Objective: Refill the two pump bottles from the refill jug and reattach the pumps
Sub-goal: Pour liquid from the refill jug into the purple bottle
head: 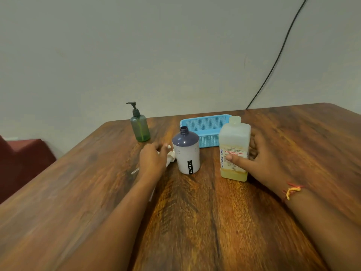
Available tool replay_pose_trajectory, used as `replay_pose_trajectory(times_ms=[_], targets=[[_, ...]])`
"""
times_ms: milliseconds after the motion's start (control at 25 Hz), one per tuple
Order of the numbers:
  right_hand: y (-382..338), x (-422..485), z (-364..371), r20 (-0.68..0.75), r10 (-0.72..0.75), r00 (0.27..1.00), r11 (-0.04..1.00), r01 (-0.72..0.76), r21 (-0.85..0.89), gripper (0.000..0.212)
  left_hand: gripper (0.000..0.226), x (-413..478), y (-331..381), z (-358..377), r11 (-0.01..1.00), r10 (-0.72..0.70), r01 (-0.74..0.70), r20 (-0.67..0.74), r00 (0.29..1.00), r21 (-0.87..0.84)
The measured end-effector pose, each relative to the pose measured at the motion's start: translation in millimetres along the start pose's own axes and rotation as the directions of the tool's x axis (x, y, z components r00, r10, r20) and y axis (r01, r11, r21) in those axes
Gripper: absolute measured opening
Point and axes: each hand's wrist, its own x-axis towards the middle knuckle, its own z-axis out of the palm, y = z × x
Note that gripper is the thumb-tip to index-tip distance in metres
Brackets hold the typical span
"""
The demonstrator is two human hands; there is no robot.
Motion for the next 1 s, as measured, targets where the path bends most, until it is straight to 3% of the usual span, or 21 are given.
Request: replay_pose_trajectory(times_ms=[80,200,280,400,680,1000], targets=[[-1.4,0.6,1.3,-0.016,-0.003,1.0,1.0,0.003,-0.01,0.077,0.03,-6.5,10.7,-5.7,0.972,0.079,-0.1,-0.104,0.991,-0.212],[-3.4,3.9,5.3,-0.045,-0.004,0.999,1.0,0.003,-0.024,0.082,0.052,-20.1,30.1,-9.0,0.882,0.143,-0.102,0.055,0.988,-0.459],[-6.5,8.0,9.8,-0.068,-0.009,0.998,0.997,0.004,-0.074,0.082,0.061,-26.5,37.8,-8.8,0.888,0.173,-0.073,0.182,0.968,-0.454],[-17.8,19.3,12.2,-0.1,-0.025,0.995,0.984,0.007,-0.178,0.085,0.071,-25.8,36.5,-3.6,0.905,0.199,-0.082,0.245,0.949,-0.417],[-46.6,50.9,13.6,-0.11,-0.169,0.979,0.878,0.099,-0.469,0.081,0.08,-26.7,30.9,8.4,0.883,0.268,-0.168,0.175,0.947,-0.439],[-28.5,53.6,13.5,-0.103,-0.336,0.936,0.759,0.204,-0.618,0.082,0.083,-26.2,30.3,15.3,0.888,0.322,-0.254,0.127,0.938,-0.382]])
